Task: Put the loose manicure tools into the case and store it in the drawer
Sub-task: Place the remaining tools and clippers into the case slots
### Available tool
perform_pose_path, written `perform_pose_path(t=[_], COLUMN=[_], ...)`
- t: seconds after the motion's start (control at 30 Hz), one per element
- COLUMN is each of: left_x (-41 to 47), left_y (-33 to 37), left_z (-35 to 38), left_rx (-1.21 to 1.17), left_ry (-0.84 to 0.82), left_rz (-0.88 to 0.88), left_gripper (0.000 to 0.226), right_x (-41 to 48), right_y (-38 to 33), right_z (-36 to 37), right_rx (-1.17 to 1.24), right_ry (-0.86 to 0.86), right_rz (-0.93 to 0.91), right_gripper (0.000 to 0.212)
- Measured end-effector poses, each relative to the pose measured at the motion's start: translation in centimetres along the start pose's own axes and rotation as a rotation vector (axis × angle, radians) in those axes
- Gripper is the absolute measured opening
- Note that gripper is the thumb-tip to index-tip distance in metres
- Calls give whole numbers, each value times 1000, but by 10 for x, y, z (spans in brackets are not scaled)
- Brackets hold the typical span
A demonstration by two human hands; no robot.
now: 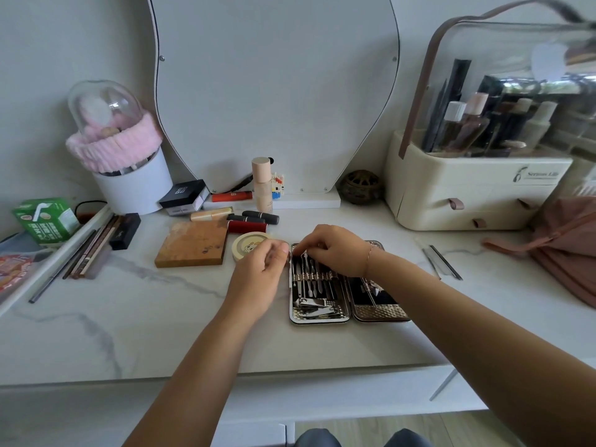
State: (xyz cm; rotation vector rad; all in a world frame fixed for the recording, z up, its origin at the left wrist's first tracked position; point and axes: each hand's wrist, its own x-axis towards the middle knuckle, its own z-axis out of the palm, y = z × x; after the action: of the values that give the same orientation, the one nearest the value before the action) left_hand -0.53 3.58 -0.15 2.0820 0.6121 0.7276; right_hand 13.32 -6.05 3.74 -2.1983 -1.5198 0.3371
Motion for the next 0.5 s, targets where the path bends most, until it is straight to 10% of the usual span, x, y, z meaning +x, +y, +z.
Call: perform_pose_path(t=[0.5], left_x=[0], left_y=[-1], left_z=[0], left_rx=[-77], left_ry=[-13], left_rz=[-2], left_gripper=[23], right_x=[16], right_y=[-15], right_z=[2], right_rx=[268], right_ry=[7], right_rz=[301], right_gripper=[36])
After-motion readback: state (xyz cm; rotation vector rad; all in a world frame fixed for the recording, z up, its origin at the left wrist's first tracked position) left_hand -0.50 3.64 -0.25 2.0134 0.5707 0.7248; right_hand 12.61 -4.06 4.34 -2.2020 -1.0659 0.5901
